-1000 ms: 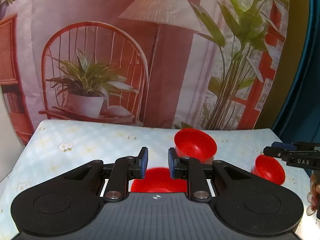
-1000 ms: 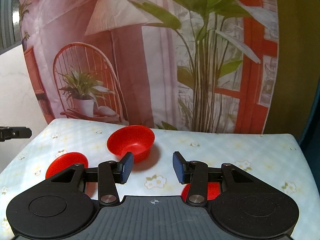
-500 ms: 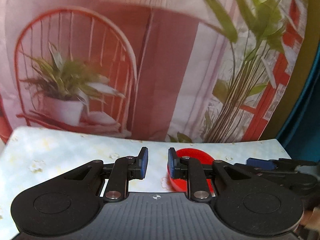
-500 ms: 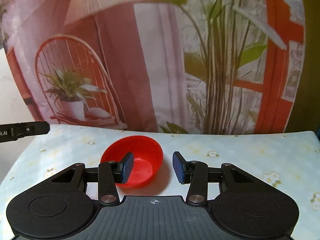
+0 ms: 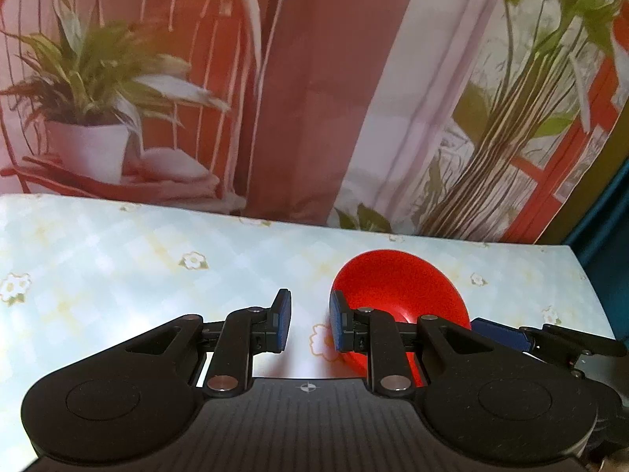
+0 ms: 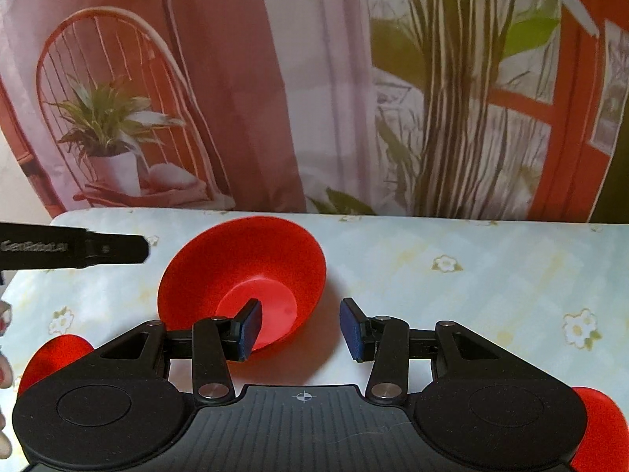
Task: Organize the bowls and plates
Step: 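Move the left gripper to the large red bowl while the right gripper approaches another red bowl, then grasp the large red bowl rim with the left gripper while the right gripper grasps another red bowl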
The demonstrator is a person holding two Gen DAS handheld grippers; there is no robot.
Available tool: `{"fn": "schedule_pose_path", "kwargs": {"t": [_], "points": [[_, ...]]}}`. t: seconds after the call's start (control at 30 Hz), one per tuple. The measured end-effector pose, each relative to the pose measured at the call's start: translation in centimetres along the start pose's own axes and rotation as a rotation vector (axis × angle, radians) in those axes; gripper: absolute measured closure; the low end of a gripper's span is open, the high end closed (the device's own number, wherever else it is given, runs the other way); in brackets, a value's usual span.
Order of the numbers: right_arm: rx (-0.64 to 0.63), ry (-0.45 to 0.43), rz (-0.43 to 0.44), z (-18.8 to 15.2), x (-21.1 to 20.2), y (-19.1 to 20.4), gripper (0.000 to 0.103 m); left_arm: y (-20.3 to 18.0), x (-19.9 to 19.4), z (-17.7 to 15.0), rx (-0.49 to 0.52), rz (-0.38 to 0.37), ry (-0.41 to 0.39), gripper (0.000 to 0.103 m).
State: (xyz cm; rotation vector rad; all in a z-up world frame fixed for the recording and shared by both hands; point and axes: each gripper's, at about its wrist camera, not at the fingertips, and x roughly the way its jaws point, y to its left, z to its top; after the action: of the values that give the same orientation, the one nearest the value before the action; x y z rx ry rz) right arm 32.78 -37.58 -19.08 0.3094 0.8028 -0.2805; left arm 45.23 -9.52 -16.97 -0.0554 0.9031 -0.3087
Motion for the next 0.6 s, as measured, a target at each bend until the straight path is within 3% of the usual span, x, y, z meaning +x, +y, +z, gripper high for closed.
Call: {"fn": "schedule_pose_path", "kwargs": {"t": [0.17,0.4,0.6], "points": [[0.0,0.009,0.016,-0.1,0.5,-0.3,0.062,-0.5,1.7,-0.2,0.021,-0.012,0.053,0.08],[0.0,0.006,0.046,0.0,0.3,-1.0,0.088,-1.7,2.0,-0.8,0.076,-0.047,0.078,0.087],[0.031,0.003,0.054,0.1,-0.5,-1.3,0.088,-2.1,1.2,-1.1,0.076,-0.053,0.073,0.088]]}}
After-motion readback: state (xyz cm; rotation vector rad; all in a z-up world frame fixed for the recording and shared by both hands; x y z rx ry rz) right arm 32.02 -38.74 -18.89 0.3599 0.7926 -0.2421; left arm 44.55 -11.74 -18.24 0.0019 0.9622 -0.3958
